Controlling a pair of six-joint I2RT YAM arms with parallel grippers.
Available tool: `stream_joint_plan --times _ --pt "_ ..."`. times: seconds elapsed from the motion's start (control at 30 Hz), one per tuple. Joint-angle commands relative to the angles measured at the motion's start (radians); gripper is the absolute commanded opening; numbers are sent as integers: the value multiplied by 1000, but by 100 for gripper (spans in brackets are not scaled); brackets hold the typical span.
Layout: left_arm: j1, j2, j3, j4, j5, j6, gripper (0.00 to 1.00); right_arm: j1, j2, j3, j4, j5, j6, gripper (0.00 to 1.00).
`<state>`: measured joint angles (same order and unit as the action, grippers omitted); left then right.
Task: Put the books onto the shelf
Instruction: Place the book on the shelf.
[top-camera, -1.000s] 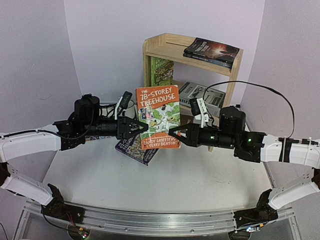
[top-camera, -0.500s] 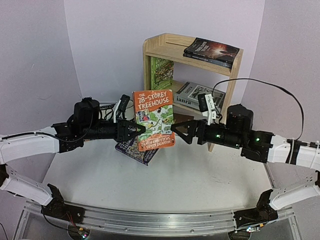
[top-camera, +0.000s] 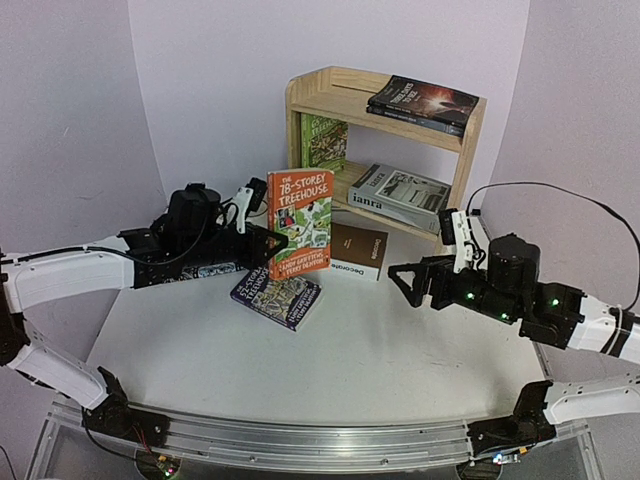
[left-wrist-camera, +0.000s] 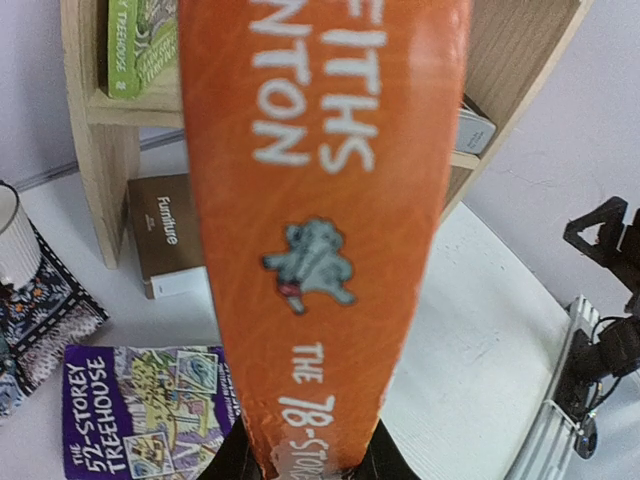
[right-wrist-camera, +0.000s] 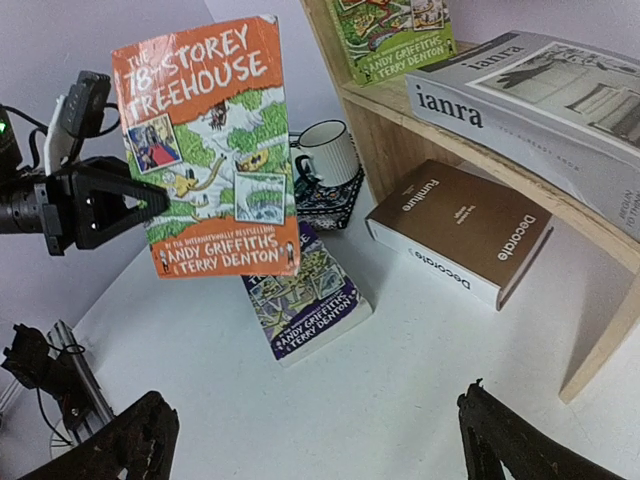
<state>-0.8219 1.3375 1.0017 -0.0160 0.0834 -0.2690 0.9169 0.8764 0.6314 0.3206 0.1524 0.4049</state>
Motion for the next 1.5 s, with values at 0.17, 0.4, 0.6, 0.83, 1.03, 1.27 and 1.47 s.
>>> stream_joint_plan --times 0.17,0.4,0.6,0.83,1.03,1.27,1.47 --pt "-2 88 232 115 -191 147 0 3 -119 -51 7 80 -48 98" --pt "-2 182 339 115 -226 149 0 3 -152 -48 -41 56 -74 98" --pt "-2 236 384 115 -258 122 0 2 -190 -47 -85 53 -81 98" --pt "-2 263 419 115 -287 130 0 2 -232 -55 -90 62 -95 98" --pt "-2 271 446 115 -300 140 0 3 -226 -55 -94 61 -101 98" --pt "-1 290 479 116 -314 160 0 2 -219 -47 -94 66 -102 98" --pt "-1 311 485 151 -332 169 0 2 -217 -24 -94 68 -117 98"
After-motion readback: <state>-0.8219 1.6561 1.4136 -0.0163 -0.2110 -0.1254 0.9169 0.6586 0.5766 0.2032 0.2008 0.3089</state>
